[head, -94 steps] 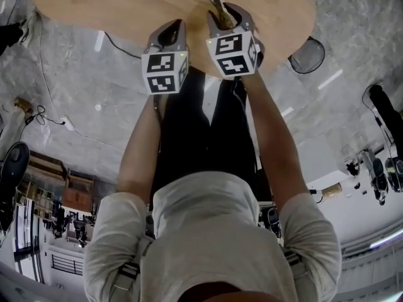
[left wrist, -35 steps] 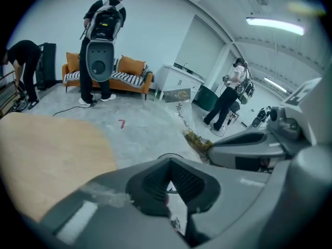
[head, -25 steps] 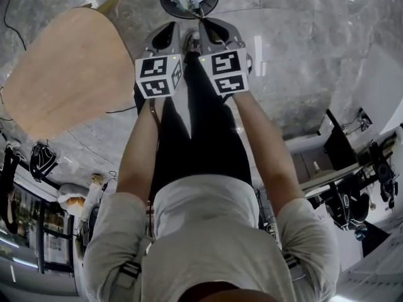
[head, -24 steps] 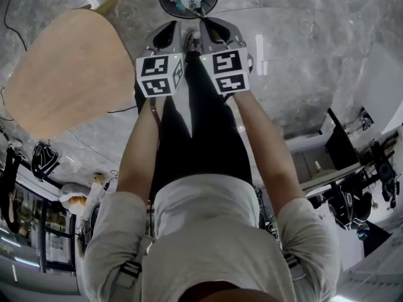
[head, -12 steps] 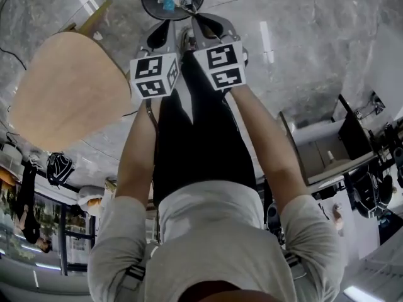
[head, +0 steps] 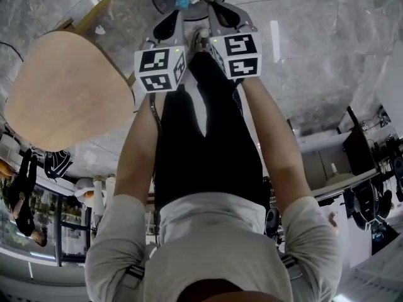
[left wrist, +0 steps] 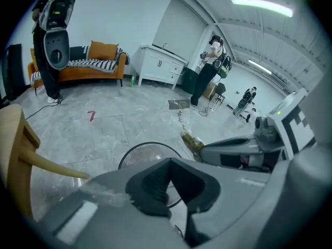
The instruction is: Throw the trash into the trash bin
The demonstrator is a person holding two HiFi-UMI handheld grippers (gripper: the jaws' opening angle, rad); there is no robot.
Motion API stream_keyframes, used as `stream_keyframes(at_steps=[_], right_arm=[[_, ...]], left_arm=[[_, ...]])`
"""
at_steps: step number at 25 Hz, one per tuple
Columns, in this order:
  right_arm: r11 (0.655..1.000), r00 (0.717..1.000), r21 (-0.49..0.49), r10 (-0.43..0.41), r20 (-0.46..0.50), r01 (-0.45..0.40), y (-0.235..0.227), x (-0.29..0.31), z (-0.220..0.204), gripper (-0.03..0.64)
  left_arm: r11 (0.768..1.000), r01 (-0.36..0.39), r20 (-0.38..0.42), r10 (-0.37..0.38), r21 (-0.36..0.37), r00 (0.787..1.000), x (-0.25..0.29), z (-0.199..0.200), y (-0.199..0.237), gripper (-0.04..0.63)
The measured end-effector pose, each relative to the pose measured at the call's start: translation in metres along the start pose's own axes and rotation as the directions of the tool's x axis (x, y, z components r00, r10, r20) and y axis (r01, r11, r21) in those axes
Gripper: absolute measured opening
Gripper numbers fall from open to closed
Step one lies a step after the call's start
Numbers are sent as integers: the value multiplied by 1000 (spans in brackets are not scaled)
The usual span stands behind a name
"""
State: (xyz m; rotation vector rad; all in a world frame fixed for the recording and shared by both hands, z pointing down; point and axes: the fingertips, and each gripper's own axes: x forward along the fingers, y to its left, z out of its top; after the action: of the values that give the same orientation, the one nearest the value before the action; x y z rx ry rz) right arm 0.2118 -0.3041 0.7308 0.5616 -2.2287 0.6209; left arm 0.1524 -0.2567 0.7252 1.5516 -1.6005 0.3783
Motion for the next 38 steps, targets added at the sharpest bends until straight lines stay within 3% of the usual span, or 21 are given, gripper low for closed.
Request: stream_keyframes(at_steps=[12,19,21,22,28,31,34,38], right_arm=[[1000,1000,21,5,-18,-5,-7,69,-33,8],[1000,998,28,-12,-54,13,-9,89,-48,11],[1000,998,18,-5,-68,6,-7,91,-48,119],[1000,997,15,3,-71,-2,-5,92,-47,121],[1000,998,9,10,-62,-10,2,86,-40,116],[1000,999,-5,9,-54,-9,5,78,-37,86],[999,999,-34,-9,-37,7,7,60,-25,8],[998,1000,-56,4,-9,-4,20,18,7,8]], left_arm=[[999,-11,-52,9,-32,999,32,-46,32,18],[999,-9,-55,7,-39,998,38,-50,38,18],[999,-8,-53,7,-35,999,36,-48,38,18],[999,-9,-54,7,-36,999,34,-47,39,18],[999,-11,-56,9,-43,998,27,-45,39,18],[999,-18,-49,16,-48,999,21,-41,39,18],[998,-24,-39,22,-56,999,10,-30,36,18],[998,-27,-15,27,-51,1000,-23,1,20,18]])
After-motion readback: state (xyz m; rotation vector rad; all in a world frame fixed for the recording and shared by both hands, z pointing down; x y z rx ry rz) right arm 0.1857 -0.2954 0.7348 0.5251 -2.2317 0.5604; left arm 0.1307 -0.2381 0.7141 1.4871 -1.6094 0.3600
